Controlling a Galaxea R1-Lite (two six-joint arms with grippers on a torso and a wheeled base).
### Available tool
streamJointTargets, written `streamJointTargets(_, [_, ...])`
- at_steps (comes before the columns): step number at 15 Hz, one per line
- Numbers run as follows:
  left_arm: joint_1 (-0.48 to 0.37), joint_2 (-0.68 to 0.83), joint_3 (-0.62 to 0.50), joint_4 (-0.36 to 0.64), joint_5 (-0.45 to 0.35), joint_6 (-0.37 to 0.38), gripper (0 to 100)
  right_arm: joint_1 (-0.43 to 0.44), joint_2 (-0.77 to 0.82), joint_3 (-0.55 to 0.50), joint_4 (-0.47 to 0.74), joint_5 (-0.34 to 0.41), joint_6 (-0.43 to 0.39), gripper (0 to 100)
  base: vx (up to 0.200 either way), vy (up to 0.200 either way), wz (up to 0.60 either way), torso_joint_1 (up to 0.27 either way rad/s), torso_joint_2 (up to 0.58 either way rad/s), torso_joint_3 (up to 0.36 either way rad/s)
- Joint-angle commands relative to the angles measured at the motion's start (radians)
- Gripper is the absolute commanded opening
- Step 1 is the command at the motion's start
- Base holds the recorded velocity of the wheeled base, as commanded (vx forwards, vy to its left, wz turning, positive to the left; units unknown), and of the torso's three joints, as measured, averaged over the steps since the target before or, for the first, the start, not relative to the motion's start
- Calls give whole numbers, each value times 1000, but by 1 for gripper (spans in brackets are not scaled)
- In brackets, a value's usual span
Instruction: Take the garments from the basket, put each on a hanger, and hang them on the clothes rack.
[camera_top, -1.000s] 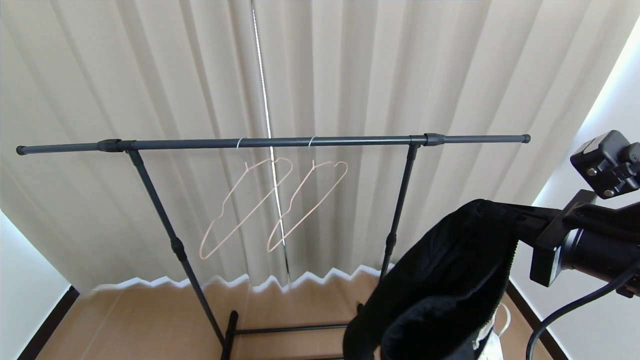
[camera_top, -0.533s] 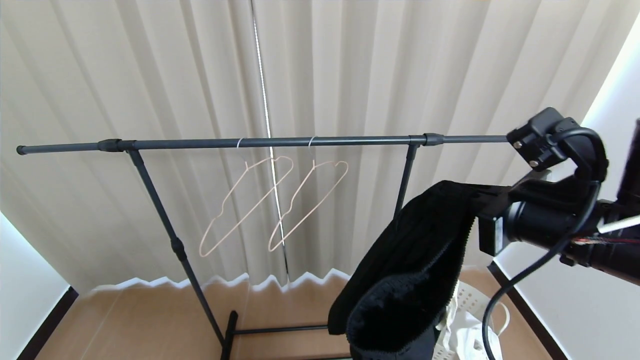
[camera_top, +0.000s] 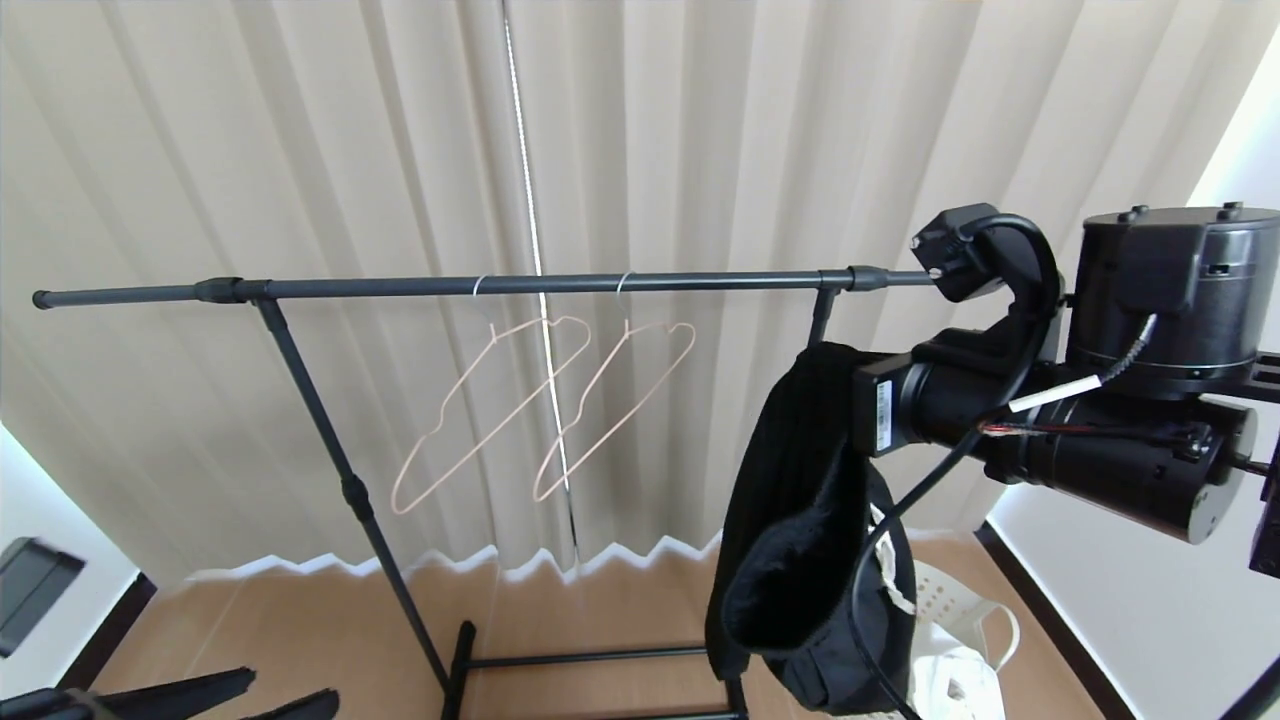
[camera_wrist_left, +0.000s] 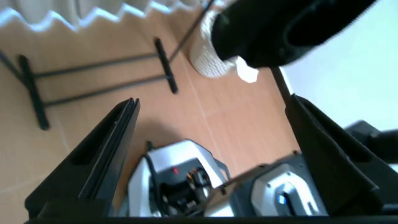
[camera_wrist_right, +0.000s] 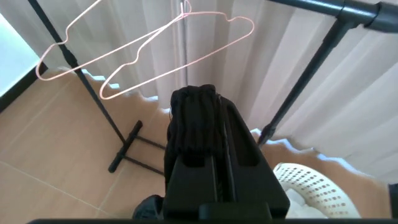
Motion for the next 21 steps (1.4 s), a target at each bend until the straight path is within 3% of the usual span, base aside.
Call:
streamJointTargets(1, [-146,331,-145,-33,-10,-83,100,9,53,-42,-24,-6,9,0,0,0,0,0,0,0])
streamJointTargets(4, [-251,526,-243,-34,13,-110,100,72,80,-64,-49,-57,55,0,0,0,0,0,0,0])
streamJointTargets(7, [-327,633,-306,-34,122,-123,100,97,125,-111,-62,-67,67,0,0,0,0,0,0,0])
streamJointTargets(9, [-386,698,-341,-83,133,-199,100,155,149,-113,-99,-89,78,0,0,0,0,0,0,0])
streamJointTargets(15, [-437,873,-419,-183,168,-241,100,213,125,-125,-113,-113,80,0,0,0,0,0,0,0])
streamJointTargets(18, [-457,943,-452,-184,250,-288,100,218,83,-118,-107,-136,81,0,0,0,0,0,0,0])
streamJointTargets(19, [-460,945,-449,-184,253,-291,0,218,76,-114,-107,-141,81,0,0,0,0,0,0,0])
streamJointTargets(21, [-495,911,-424,-181,266,-296,0,190,62,-95,-108,-158,81,0,0,0,0,0,0,0])
